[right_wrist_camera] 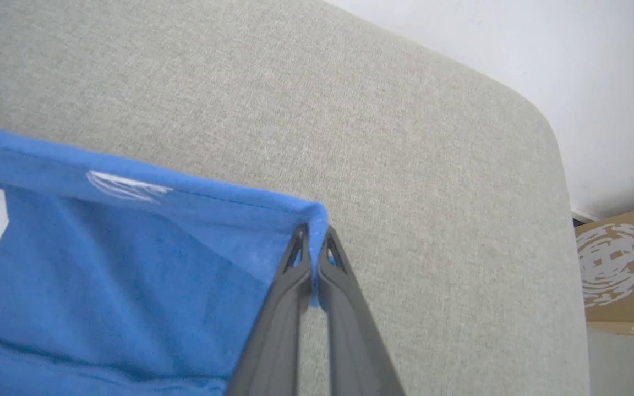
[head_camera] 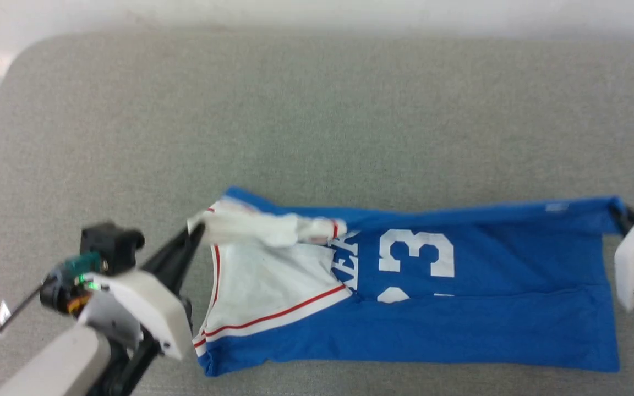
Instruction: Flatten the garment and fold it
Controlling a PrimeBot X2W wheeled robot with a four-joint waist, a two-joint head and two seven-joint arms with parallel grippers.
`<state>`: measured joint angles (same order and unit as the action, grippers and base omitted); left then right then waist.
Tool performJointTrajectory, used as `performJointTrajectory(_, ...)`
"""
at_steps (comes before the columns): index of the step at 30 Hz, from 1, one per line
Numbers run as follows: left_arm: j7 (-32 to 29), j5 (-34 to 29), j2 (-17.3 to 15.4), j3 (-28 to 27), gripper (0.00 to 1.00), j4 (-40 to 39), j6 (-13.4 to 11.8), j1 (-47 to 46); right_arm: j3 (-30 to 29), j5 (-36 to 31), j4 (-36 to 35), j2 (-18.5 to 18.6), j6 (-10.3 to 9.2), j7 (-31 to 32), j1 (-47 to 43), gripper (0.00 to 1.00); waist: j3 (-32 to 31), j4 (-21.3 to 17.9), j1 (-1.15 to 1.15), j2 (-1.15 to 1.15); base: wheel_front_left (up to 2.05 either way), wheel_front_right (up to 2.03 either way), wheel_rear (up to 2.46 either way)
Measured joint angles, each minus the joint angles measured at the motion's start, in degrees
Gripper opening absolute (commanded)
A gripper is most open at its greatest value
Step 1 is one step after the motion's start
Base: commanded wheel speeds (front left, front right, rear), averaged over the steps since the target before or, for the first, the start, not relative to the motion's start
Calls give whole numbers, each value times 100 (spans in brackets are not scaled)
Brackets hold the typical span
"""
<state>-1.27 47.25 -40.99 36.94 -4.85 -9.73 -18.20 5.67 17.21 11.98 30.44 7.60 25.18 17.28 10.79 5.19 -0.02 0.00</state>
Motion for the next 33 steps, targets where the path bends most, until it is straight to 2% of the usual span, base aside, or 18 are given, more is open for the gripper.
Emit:
performJointTrajectory(8, -201, 234, -45, 289, 0, 108, -86, 664, -52, 4, -301, -127, 1, 205, -1022, 0, -281, -123, 1, 0, 0, 0, 0)
performJointTrajectory(14, -278, 319, 144, 549, 0, 683, 160, 758, 325, 103, -136, 24, 1, 345, -1261, 0, -241, -142, 2, 0, 0, 0, 0)
performJointTrajectory(21, -188, 335, 408, 694, 0, 1536, 474, 732, 611, 104, 243, 51, 1, 94, -1174, 0, -187, -150, 2, 0, 0, 0, 0)
performJointTrajectory(22, -176, 336, 461, 710, 0, 1639, 523, 712, 645, 97, 292, 55, 1, 32, -1142, 45, -193, -150, 2, 0, 0, 0, 0)
performJointTrajectory(23, -146, 331, 510, 730, 28, 1716, 563, 692, 664, 100, 344, 52, 1, -9, -1108, 100, -203, -150, 2, 0, 0, 0, 0)
performJointTrajectory(24, -80, 312, 547, 733, 100, 1800, 566, 670, 698, 124, 380, 46, 0, -59, -1074, 100, -216, -150, 2, 0, 0, 0, 0)
performJointTrajectory(29, 350, 257, 700, 669, 100, 2053, 572, 569, 697, 391, 327, 22, 0, -320, -961, 100, -331, -149, 2, 0, 0, 0, 0)
performJointTrajectory(33, 887, 288, 800, 442, 100, 2042, 575, 569, 380, 626, -45, -57, 0, -398, -935, 100, -483, -148, 2, 0, 0, 0, 0)
